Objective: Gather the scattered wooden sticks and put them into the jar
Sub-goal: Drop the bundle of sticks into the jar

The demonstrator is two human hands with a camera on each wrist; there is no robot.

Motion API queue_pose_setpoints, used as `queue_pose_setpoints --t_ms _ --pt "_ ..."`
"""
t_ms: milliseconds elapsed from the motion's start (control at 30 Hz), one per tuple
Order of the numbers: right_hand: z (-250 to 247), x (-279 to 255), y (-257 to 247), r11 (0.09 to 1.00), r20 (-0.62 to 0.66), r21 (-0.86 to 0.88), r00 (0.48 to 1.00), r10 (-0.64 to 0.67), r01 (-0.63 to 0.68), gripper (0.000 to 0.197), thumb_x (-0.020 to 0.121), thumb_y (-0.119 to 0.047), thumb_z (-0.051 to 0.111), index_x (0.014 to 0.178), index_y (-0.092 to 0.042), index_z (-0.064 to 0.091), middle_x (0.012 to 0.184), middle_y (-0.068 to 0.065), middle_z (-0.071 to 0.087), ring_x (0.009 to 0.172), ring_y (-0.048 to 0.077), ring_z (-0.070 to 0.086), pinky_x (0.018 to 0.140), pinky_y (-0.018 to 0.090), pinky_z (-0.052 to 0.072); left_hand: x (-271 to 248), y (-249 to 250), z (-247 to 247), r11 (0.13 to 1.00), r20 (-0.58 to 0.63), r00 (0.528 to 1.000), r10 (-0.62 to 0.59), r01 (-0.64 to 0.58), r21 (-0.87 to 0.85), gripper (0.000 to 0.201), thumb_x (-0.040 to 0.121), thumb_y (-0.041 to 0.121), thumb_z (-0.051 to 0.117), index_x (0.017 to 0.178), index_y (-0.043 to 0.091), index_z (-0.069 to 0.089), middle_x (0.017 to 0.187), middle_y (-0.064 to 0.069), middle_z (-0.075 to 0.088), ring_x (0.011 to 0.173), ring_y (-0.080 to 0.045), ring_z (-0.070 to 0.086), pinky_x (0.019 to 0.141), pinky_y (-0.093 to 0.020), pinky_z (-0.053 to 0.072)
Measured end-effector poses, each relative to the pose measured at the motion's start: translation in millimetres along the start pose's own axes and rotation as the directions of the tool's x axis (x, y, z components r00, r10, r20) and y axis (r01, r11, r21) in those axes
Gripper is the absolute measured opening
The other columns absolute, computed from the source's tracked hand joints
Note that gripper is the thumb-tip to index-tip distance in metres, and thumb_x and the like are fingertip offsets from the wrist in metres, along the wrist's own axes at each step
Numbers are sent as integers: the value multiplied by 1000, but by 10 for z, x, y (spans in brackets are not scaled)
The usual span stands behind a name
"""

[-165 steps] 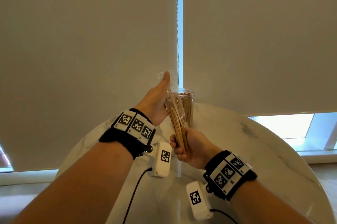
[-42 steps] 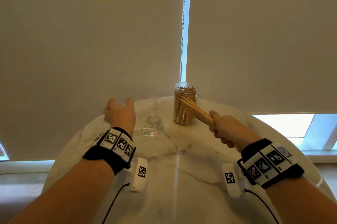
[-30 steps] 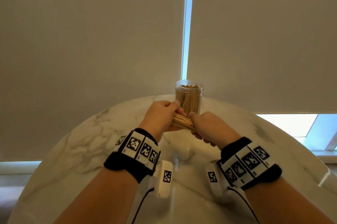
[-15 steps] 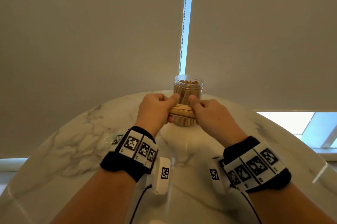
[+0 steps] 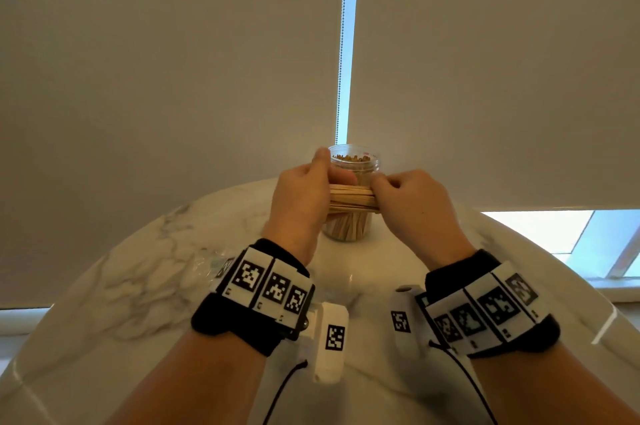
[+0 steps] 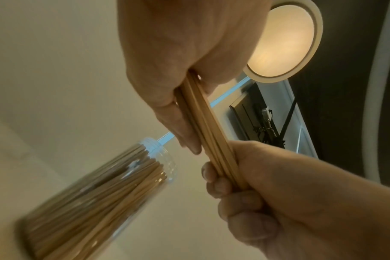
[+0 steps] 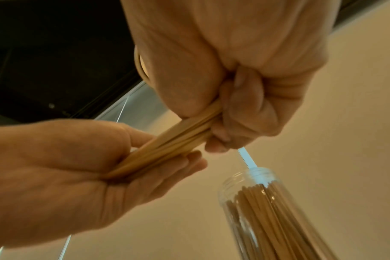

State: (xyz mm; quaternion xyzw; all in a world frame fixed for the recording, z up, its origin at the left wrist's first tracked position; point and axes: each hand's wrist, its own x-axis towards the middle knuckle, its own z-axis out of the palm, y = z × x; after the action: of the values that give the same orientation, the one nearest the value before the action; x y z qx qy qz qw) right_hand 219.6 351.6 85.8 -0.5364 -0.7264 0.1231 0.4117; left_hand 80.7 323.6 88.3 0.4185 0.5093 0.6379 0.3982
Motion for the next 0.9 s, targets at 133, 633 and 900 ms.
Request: queue_pose_setpoints --t_ms 133,633,900 --pt "-80 28 62 1000 -2 14 1000 8 -8 55 97 -42 50 52 -13 60 44 -3 46 47 14 45 47 26 33 -7 -42 -12 991 33 999 -18 13 132 43 102 40 50 88 7 74 79 -10 76 64 -22 74 54 -30 58" --pt "-84 14 20 999 108 23 993 -40 37 62 100 -56 43 63 -14 70 55 2 61 54 17 58 54 29 43 51 -148 -85 935 -51 967 249 -226 272 63 83 61 69 70 0 63 57 -13 58 50 -19 49 48 -33 42" --pt "-29 7 13 996 125 -38 989 -81 87 63 101 -53 40 63 -13 69 54 2 60 55 17 57 52 28 38 65 -215 -113 905 -97 946 310 -262 335 51 91 55 64 66 11 71 49 0 58 48 -13 51 54 -35 44"
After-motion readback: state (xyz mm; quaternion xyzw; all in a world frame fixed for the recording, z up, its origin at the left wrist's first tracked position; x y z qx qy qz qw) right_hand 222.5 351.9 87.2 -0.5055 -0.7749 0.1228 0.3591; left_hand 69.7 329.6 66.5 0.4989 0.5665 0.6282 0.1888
